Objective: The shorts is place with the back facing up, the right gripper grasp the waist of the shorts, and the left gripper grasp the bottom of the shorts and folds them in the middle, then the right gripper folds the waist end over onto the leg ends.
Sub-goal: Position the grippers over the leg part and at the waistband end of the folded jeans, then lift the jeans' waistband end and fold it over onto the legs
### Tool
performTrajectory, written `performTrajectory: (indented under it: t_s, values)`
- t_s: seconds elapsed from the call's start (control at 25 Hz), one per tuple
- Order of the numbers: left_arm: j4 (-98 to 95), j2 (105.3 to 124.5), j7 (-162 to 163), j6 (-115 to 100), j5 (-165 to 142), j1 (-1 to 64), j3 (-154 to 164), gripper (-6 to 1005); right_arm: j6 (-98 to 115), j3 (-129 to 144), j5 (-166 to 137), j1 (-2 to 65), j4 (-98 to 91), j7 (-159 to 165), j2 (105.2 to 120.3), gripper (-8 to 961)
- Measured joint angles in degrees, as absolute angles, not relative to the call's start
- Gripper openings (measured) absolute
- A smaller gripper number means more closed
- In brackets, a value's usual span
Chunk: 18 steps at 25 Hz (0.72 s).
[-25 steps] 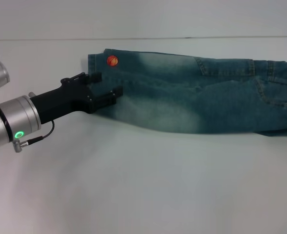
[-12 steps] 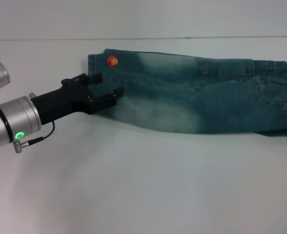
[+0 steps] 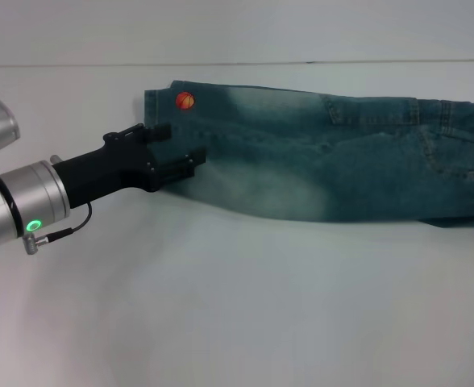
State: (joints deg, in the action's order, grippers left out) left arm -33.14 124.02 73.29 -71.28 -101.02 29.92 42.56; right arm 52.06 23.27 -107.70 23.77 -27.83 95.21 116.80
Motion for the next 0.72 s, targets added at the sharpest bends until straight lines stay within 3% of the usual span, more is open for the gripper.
performTrajectory:
  t_s: [0.36, 0.48, 0.72]
  values:
    - [-33.1, 124.12, 72.5, -71.9, -100.8, 29.7, 42.9, 812, 56.1, 23.9, -107.4, 22.3, -30.0, 93.8, 117.18, 569]
    - [-32.8, 124.34, 71.5, -72.0, -99.7, 29.5, 42.8, 812, 58.3, 23.5, -107.3, 21.5, -32.0, 93.8, 117.77, 324]
    - [-27.6, 124.49, 65.9, -72.4, -93.8, 29.6, 42.9, 812, 65.4, 20.3, -107.2, 19.7, -34.2, 93.7, 118.22, 138]
